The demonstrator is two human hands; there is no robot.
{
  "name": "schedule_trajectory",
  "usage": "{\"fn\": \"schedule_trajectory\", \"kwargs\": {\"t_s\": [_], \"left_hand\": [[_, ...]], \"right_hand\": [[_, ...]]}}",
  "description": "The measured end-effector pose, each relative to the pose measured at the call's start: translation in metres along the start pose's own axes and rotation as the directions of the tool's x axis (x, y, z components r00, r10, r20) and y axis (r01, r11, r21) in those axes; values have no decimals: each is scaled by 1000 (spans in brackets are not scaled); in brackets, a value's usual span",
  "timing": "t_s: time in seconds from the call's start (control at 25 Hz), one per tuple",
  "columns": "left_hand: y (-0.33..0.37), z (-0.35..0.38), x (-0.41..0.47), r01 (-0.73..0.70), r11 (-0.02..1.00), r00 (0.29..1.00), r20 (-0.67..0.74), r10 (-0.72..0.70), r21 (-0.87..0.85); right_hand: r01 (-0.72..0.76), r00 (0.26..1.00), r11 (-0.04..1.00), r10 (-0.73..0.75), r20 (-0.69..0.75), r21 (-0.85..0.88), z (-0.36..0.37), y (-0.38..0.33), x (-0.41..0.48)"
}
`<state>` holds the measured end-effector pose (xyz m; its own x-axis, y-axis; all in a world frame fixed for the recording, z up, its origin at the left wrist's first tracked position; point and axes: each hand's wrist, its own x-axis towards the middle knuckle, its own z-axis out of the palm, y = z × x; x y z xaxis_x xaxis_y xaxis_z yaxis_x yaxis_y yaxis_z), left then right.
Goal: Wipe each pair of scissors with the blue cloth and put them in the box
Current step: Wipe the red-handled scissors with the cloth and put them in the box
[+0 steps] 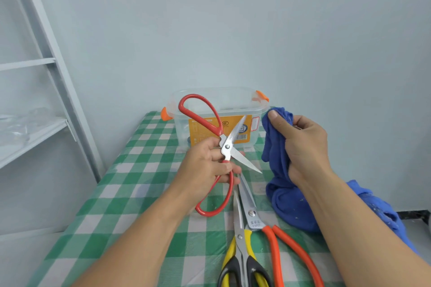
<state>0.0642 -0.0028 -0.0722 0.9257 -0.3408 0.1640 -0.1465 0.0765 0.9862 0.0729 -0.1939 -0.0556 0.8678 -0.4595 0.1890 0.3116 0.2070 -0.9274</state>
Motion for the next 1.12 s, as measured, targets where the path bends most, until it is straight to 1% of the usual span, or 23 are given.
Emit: {"fn": "schedule_trajectory", "kwargs": {"t_s": [0.04,0.12,0.2,0.28,0.32,0.44,0.64,0.76,0.84,0.92,1.0,1.04,1.12], "left_hand": [[0,-2,1,-11,1000,1000,-15,11,-17],[-1,-5,4,-26,999,998,-50,24,-43],[-2,-3,5,-35,998,998,-63,31,-60],[-4,0,4,-37,997,998,-53,33,-64],[-4,1,3,-33,998,998,-51,30,-54],[-4,1,2,-18,1000,999,-49,16,-24],[4,-5,1,-54,997,993,-112,47,-56],[8,-8,-1,-37,997,996,-87,32,-62],[10,-14,0,-42,995,992,-121,31,-94],[14,-19,0,-59,990,986,-163,38,-125],[17,-20,0,-80,987,981,-187,53,-139],[17,-19,1,-89,985,979,-196,59,-150],[16,-18,2,-106,974,974,-216,62,-200]], "right_hand": [[35,998,998,-32,59,-45,0,-4,-4],[143,973,971,-102,208,-192,4,-7,-13],[268,928,893,-139,346,-361,15,1,-19],[366,894,797,-158,420,-481,22,12,-20],[376,890,778,-153,430,-503,24,16,-19],[309,897,832,-95,431,-461,23,19,-14],[304,888,797,-39,457,-522,16,13,-10],[228,891,829,33,453,-510,8,10,-11],[180,909,832,62,411,-525,3,10,-8],[98,941,857,85,327,-505,-3,10,-5],[-9,963,911,119,242,-411,-7,8,-5],[-43,966,931,132,224,-361,-7,7,-5],[-52,963,948,131,237,-313,-5,3,-8]]}}
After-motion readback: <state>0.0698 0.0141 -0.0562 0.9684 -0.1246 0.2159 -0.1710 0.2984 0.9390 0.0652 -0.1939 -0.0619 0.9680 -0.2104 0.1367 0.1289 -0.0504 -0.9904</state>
